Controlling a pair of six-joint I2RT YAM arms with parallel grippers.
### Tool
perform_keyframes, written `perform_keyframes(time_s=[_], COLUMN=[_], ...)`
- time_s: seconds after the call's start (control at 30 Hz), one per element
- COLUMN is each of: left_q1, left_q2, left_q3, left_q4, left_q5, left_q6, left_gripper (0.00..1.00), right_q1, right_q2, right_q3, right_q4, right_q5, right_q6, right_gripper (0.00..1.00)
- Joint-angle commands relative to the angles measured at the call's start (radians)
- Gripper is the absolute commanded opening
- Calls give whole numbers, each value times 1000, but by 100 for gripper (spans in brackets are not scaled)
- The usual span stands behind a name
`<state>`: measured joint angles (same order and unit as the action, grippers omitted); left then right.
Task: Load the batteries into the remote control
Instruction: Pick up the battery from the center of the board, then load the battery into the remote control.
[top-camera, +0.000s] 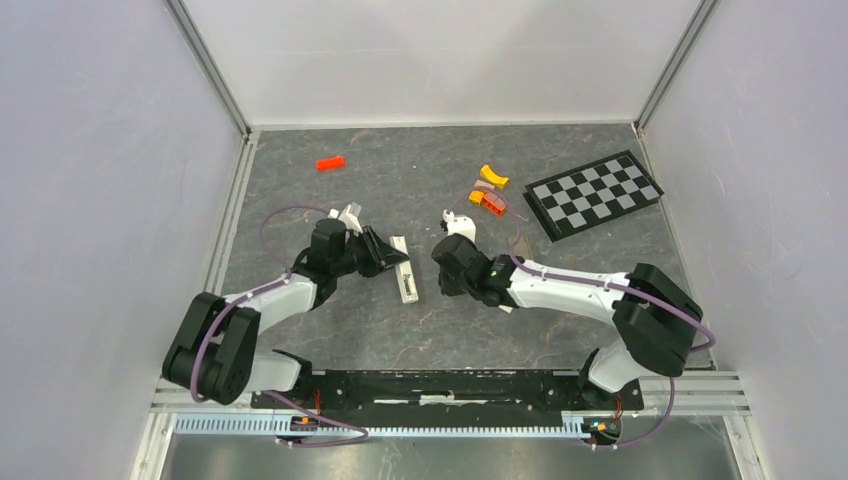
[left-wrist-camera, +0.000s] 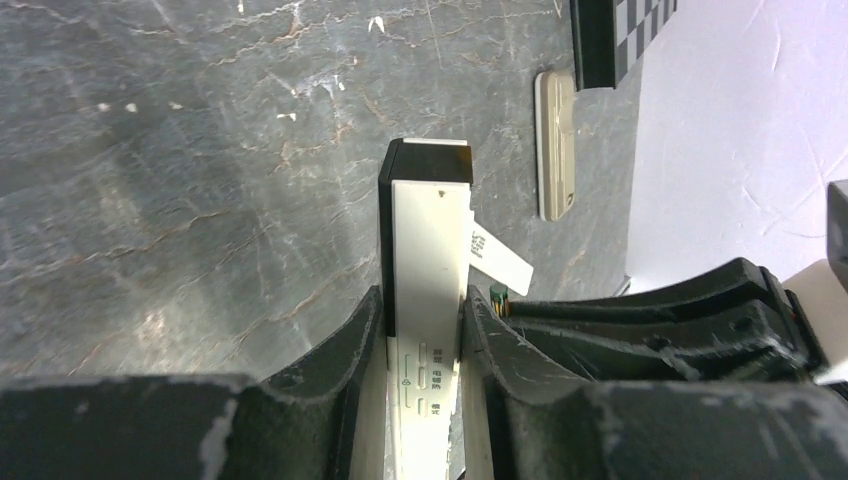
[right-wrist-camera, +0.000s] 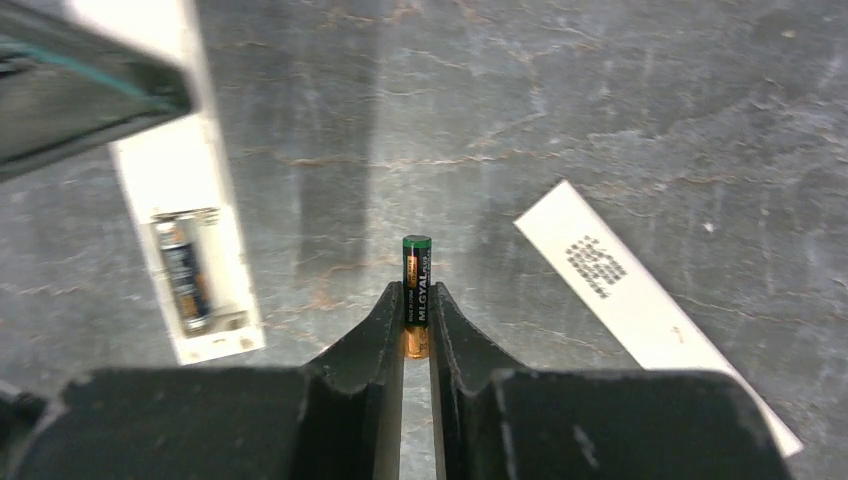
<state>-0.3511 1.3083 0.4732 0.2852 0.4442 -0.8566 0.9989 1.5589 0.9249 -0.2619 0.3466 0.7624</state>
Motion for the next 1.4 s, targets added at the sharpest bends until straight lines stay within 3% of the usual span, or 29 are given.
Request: perform_keyframes(time_s=[0.0, 0.33, 1.03, 1.37], left_q1=[-18, -28, -27, -27], left_q2=[52, 86, 106, 73], left_q3=[-15, -41, -60, -72], left_q4=[228, 309, 359, 387], left_q5=[37, 16, 51, 72], left_q6=[-76, -89, -163, -241], left_gripper=[2, 2, 2, 2], right_q1=[-3, -3, -3, -6], right_q2=[-59, -49, -5, -6], right_q3=[-9, 3, -12, 0], right_q4=[106, 164, 198, 195], right_q5=[-121, -228, -199, -227], right_q6=[-33, -16, -29, -32], right_gripper=[16, 18, 19, 27])
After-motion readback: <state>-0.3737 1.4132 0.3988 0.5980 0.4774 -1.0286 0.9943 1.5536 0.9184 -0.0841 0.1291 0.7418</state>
